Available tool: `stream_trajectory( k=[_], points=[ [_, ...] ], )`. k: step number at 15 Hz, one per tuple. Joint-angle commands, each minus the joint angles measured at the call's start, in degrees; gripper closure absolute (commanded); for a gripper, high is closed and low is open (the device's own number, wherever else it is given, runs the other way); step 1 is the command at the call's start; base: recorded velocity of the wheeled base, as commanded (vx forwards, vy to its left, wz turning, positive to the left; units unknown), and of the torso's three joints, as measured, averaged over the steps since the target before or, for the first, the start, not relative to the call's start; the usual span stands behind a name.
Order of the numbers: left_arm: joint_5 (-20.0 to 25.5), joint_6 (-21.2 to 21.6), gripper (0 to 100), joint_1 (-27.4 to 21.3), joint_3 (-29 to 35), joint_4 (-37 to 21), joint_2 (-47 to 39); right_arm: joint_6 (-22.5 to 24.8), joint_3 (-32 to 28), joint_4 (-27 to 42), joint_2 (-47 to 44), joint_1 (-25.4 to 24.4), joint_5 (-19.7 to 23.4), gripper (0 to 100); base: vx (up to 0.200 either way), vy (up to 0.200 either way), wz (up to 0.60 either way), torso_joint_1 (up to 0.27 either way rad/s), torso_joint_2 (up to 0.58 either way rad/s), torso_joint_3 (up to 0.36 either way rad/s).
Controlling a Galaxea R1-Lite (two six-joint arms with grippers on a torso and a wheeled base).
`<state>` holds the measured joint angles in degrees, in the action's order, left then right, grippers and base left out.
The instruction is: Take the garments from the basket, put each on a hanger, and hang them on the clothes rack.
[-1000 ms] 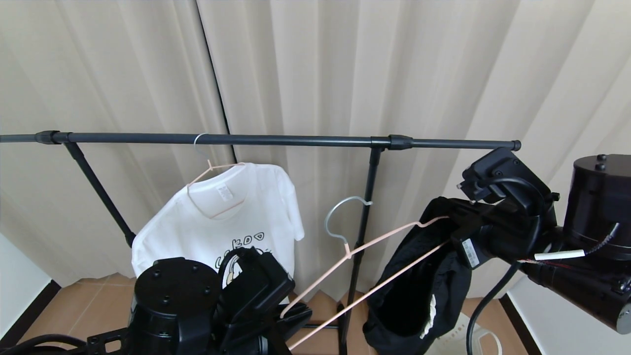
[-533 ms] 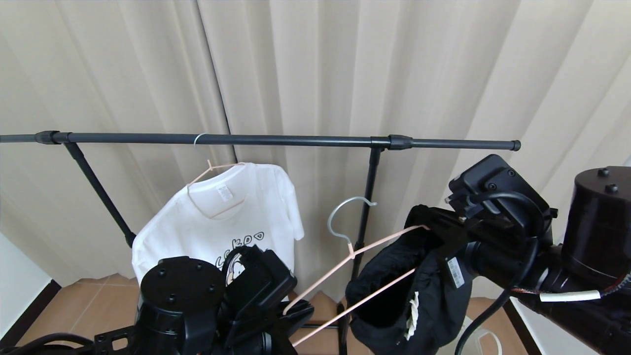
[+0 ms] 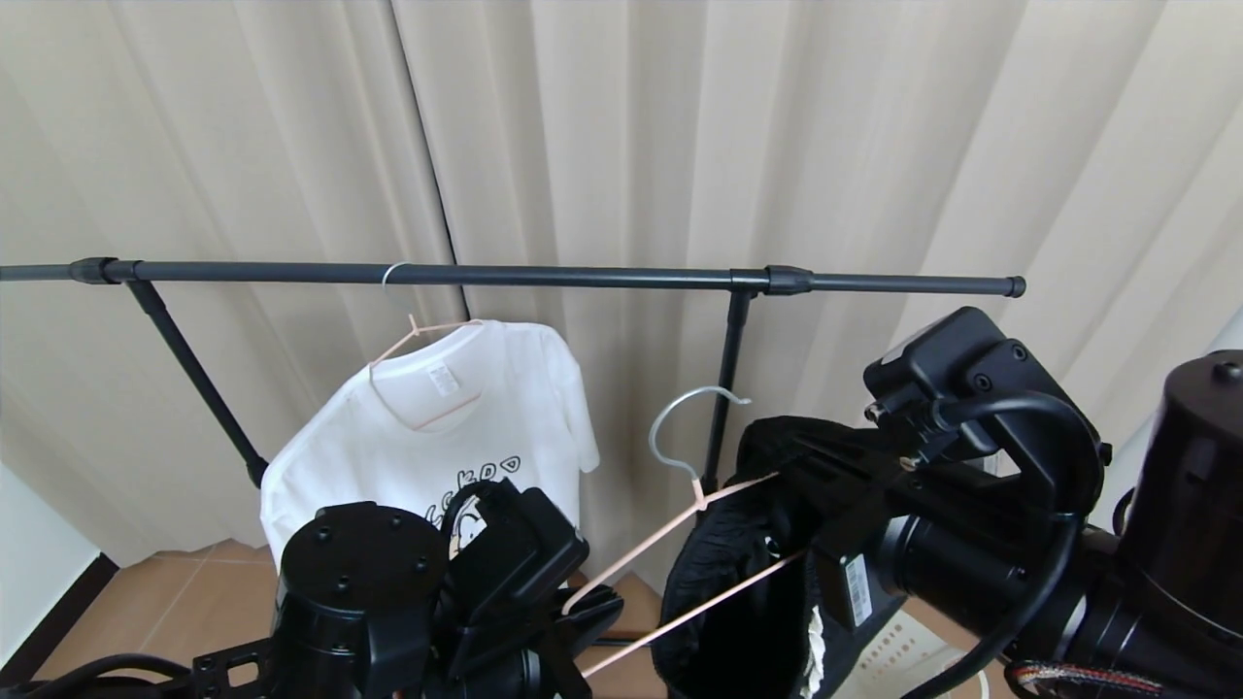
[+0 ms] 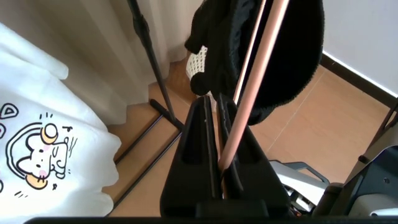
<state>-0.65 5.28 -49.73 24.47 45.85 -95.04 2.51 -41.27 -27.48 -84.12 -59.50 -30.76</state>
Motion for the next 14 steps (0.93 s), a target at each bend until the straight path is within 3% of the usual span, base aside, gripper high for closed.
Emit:
stream_trajectory(
  k=[1,5,9,10,14],
  points=[
    [-0.1,0.0,100,0.0,-0.3,1.6,-1.6,-3.0,-1.4,-0.1,-2.4,-3.3,0.0,100,0.0,0.0,0.0,0.0,0.0,0.0],
    [-0.1,-0.1,100,0.2,-0.7,2.4,-1.4,-6.6,-3.4,-0.2,-2.8,-4.6,0.1,100,0.0,0.0,0.0,0.0,0.0,0.0],
    [-0.1,0.0,100,0.2,-1.3,2.5,-0.7,-6.9,-3.5,-0.3,-2.8,-4.6,-0.2,100,0.0,0.0,0.0,0.0,0.0,0.0],
    [-0.1,0.0,100,0.2,-1.6,2.4,-0.1,-6.8,-3.6,-0.2,-2.5,-4.4,-0.4,0,0.0,0.0,0.0,0.0,0.0,0.0],
    [0.0,0.0,100,0.4,-2.4,2.5,2.0,-6.3,-4.4,-0.2,-1.8,-1.0,-3.6,0,0.0,0.0,0.0,0.0,0.0,0.0]
  ],
)
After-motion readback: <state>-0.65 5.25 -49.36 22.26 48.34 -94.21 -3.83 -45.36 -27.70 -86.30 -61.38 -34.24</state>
